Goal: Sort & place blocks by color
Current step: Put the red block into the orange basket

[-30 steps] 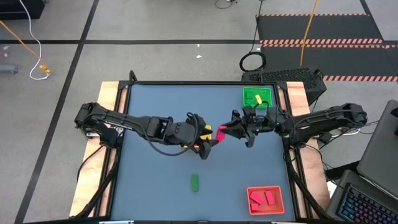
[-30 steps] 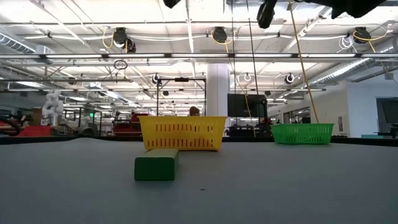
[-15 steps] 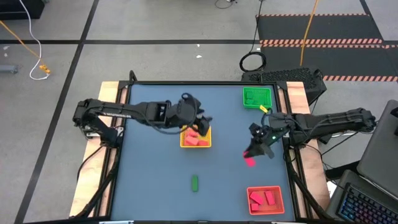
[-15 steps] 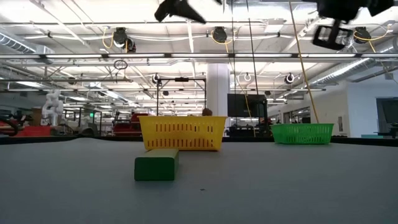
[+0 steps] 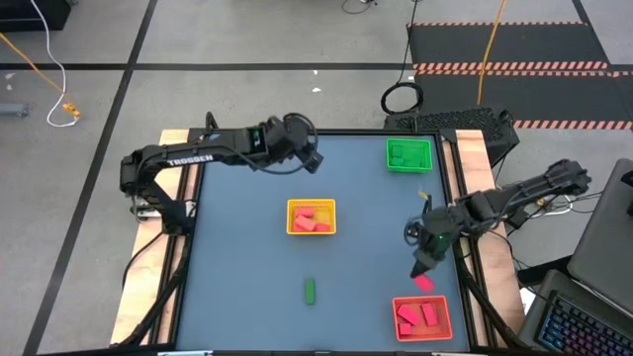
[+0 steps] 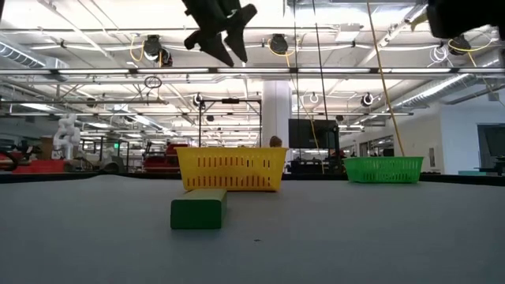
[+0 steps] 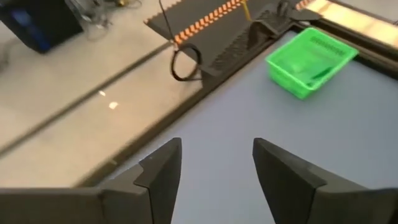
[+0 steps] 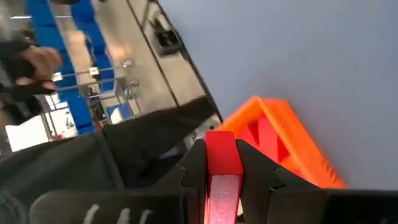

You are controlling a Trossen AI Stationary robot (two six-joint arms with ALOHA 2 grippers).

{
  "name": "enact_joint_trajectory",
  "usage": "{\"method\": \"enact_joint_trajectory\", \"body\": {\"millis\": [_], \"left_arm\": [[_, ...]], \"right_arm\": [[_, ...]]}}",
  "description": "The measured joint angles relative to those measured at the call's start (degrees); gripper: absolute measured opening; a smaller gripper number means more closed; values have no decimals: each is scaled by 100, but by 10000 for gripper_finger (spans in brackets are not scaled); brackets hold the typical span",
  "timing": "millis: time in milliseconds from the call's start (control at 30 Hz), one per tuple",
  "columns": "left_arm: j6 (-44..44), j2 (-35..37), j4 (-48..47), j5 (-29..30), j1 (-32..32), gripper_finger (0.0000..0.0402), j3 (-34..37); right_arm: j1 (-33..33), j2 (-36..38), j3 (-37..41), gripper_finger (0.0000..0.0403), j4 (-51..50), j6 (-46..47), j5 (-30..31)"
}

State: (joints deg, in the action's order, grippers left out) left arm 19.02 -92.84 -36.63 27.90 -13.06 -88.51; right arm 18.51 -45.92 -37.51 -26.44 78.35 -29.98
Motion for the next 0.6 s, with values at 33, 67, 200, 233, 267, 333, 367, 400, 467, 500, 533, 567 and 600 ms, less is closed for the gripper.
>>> {"method": "enact_joint_trajectory", "body": {"millis": [33,67,200,233,267,333,367,400,467,500,533,567,600], "left_arm": [[-189,-2,52,1,-75,197,0],[-340,-2,102,1,-145,195,0],[-655,-2,421,-9,-363,187,0],[-692,-2,515,-19,-404,187,0],[-738,-2,626,-43,-435,187,0],[-816,-2,788,-181,-471,186,-2],[-830,-2,842,-254,-487,186,-2],[-820,-2,869,-300,-495,186,-2],[-765,-2,900,-411,-491,186,-2],[-738,-2,909,-438,-491,186,-2],[-724,-2,924,-452,-491,186,-2],[-696,-2,938,-452,-491,186,-2],[-691,-2,945,-452,-491,186,-2]], "right_arm": [[115,-48,0,46,-17,222,8],[235,-101,1,46,-44,441,57],[786,-424,0,46,-42,1399,607],[928,-543,-1,46,-39,1636,705],[1063,-662,-1,46,-26,1870,772],[1361,-944,0,46,97,2360,929],[1499,-1094,0,46,243,2617,989],[1651,-1253,1,46,424,2840,1057],[1911,-1590,-1,46,749,3252,1075],[2030,-1753,1,46,932,3390,1073],[2137,-1898,-1,46,1097,3476,1090],[2224,-2023,0,46,1218,3562,1155],[2308,-2121,1,46,1337,3669,1223]]}}
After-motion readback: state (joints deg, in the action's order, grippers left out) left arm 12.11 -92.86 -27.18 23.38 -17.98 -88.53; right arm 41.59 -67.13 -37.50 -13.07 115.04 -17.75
